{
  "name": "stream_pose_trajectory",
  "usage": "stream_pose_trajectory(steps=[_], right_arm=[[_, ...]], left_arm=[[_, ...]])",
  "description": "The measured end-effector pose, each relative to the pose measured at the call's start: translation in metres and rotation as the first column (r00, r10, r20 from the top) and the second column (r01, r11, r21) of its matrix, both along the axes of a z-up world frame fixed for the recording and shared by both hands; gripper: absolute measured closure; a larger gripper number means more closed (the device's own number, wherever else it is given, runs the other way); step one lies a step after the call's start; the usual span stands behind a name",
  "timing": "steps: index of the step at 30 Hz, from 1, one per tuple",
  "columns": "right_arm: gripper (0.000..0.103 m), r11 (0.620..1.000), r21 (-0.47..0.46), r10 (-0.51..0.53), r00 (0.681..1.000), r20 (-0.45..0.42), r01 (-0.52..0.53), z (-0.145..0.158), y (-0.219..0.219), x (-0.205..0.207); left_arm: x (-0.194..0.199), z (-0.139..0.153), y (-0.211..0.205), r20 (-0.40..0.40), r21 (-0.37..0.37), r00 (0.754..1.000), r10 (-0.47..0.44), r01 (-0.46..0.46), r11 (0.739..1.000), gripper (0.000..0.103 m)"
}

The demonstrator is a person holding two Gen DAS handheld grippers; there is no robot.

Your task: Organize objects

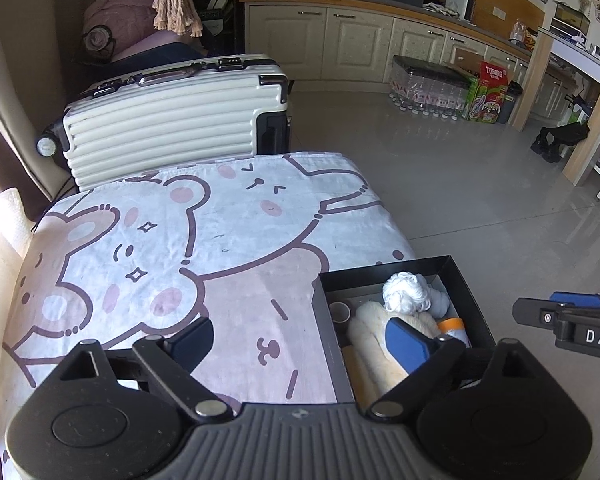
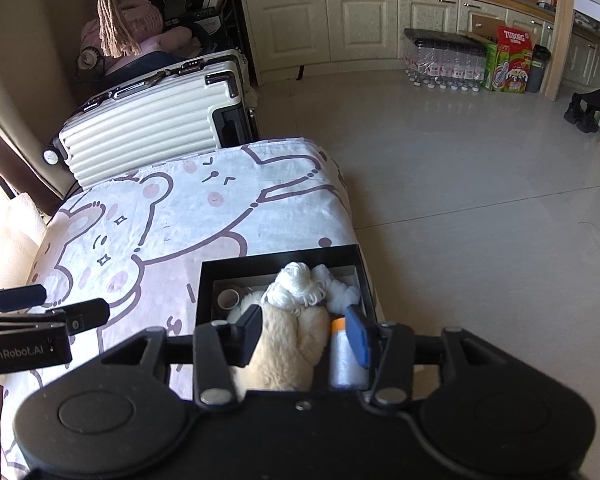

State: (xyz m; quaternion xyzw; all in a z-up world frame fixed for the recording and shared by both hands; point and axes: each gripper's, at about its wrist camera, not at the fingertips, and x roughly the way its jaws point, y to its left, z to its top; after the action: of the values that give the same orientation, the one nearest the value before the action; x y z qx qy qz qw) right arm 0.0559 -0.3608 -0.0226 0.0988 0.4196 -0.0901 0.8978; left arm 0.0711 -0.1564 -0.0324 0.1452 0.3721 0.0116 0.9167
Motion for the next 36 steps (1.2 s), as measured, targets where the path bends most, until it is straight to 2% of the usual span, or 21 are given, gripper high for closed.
stream_pose_trajectory(steps=[2, 9, 13, 18, 21, 36], right_arm=[[0.043, 1.000, -0.020, -0.001, 1.000, 0.000, 0.001, 0.000, 0.002, -0.004], [0.026, 0.997, -0.079, -0.018, 1.000, -0.004, 0.017, -0.002, 0.002, -0.017], [0.019, 0.995, -0.097, -0.032, 0.999, -0.011, 0.031, -0.004, -0.001, -0.019], [0.004, 0.992, -0.108, -0.060, 0.998, -0.018, 0.057, -0.009, -0.006, -0.020], [0.000, 0.992, -0.111, -0.068, 0.997, -0.023, 0.065, -0.011, -0.007, -0.020], [0.000, 0.991, -0.122, -0.062, 0.998, -0.028, 0.058, -0.012, -0.003, -0.019]], left_arm=[[-0.003, 0.000, 0.001, -0.003, -0.003, 1.000, 0.005, -0.005, 1.000, 0.007], [-0.011, 0.002, 0.001, 0.004, 0.025, 1.000, 0.013, -0.013, 1.000, 0.005], [-0.013, 0.001, 0.002, 0.009, 0.048, 1.000, 0.025, -0.025, 0.999, 0.003], [-0.014, -0.003, 0.006, -0.002, 0.045, 0.999, 0.036, -0.036, 0.998, 0.000], [-0.013, -0.005, 0.007, 0.000, 0.049, 0.999, 0.048, -0.048, 0.998, 0.000], [-0.013, -0.005, 0.011, 0.002, 0.057, 0.998, 0.063, -0.063, 0.996, 0.000]])
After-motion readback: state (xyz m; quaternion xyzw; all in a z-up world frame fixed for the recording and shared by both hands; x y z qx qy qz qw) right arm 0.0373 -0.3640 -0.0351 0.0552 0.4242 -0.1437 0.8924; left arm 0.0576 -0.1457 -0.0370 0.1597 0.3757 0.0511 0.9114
